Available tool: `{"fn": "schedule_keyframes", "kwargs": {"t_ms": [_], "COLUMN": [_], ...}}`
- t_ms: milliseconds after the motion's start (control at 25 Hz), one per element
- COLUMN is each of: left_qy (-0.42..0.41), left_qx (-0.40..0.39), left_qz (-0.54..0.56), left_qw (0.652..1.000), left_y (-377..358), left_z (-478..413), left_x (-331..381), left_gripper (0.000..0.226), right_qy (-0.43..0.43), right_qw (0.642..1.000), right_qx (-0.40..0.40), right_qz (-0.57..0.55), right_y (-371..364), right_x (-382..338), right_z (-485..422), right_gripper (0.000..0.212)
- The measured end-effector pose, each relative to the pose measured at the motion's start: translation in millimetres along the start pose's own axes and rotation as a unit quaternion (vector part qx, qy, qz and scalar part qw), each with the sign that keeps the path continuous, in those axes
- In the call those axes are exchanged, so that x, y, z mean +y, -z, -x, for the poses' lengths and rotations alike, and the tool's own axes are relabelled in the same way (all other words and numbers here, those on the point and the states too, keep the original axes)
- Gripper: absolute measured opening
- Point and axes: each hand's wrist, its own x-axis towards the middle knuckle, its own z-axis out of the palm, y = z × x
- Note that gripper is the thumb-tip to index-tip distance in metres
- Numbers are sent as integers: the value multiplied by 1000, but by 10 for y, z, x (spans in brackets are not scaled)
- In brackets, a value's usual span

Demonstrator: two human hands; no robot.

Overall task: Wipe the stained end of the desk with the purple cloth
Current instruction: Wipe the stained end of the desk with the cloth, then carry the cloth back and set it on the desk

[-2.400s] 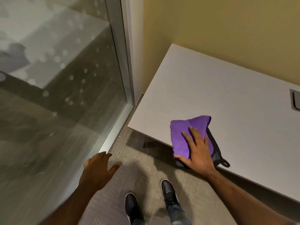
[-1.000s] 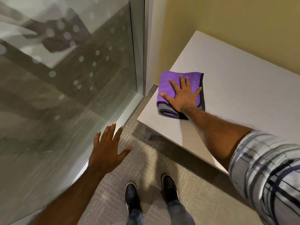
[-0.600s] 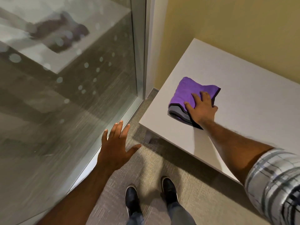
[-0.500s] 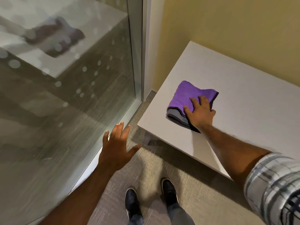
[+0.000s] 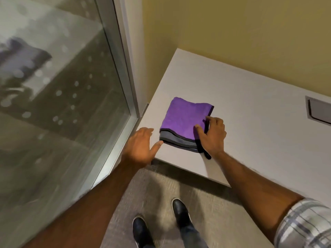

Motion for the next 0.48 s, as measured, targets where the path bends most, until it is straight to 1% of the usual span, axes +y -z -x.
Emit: {"fn": "schedule_keyframes", "kwargs": {"t_ms": [120, 240, 320, 400, 480], "left_qy": [30, 61, 108, 149, 159], "left_qx": [-20, -40, -46, -48, -44], "left_qz": [35, 77, 130, 164, 170], "left_qw": [999, 994, 985, 974, 971], "left_y": [-53, -102, -130, -159, -212], "left_z": [-250, -515, -717, -929, -1104], "left_x": [169, 336, 433, 525, 607], "left_gripper": [56, 45, 43, 49, 57], "right_qy": [-82, -160, -195, -236, -280], "right_qw": [995, 979, 969, 957, 939], "right_qx": [-26, -63, -85, -108, -124], "right_qz": [-51, -114, -129, -129, -155], "right_y": [48, 77, 80, 69, 55], "right_x": [32, 11, -23, -35, -25], "right_z": [-49, -116, -198, -324, -445], "right_gripper": [64, 80, 87, 88, 77]}}
